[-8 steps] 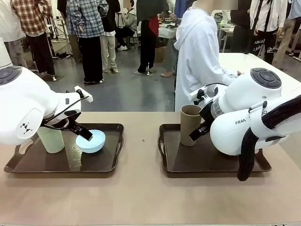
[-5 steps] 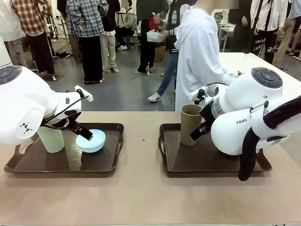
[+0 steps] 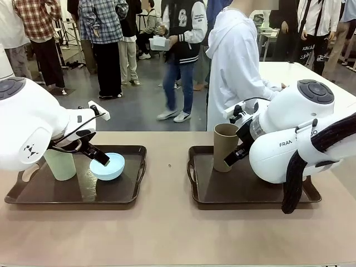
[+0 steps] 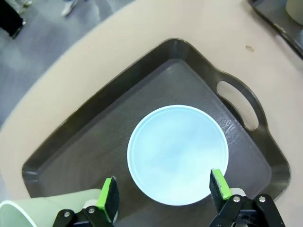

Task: Set up a tray with a mat and arrange the tableware.
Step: Pick up the Picnic Bowl and Reusable plastic cup from the Handle tray in front of the human's position and hold them in the air.

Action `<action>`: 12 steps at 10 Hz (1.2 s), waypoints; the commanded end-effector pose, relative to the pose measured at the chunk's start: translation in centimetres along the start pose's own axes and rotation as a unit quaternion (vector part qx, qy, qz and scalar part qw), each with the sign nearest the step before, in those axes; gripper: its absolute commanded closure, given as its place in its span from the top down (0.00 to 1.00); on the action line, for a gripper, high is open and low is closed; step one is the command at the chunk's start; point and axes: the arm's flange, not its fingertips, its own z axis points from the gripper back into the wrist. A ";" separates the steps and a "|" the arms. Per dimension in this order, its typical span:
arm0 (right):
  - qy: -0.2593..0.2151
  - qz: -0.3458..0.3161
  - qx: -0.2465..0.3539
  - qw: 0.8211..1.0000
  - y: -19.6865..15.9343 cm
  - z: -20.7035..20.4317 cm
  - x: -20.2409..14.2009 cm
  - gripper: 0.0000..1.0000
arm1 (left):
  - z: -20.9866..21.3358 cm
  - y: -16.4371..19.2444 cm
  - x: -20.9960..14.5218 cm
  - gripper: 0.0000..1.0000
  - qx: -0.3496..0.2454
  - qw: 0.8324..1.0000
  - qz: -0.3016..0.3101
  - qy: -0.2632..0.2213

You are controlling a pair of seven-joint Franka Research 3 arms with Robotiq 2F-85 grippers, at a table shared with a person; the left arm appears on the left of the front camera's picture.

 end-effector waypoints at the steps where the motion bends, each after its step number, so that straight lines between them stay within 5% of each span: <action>1: 0.000 0.000 0.000 1.000 0.0 0.0 0.0 1.00 | 0.0 0.0 0.0 1.00 0.000 1.000 0.000 0.000; 8: 0.017 0.001 -0.002 1.000 0.5 1.3 -0.4 1.00 | 0.0 0.0 0.0 1.00 0.000 1.000 0.000 0.000; 12: 0.104 -0.070 0.002 0.992 3.4 9.2 -3.6 1.00 | 8.3 -4.0 -0.9 1.00 -0.031 0.999 -0.006 0.036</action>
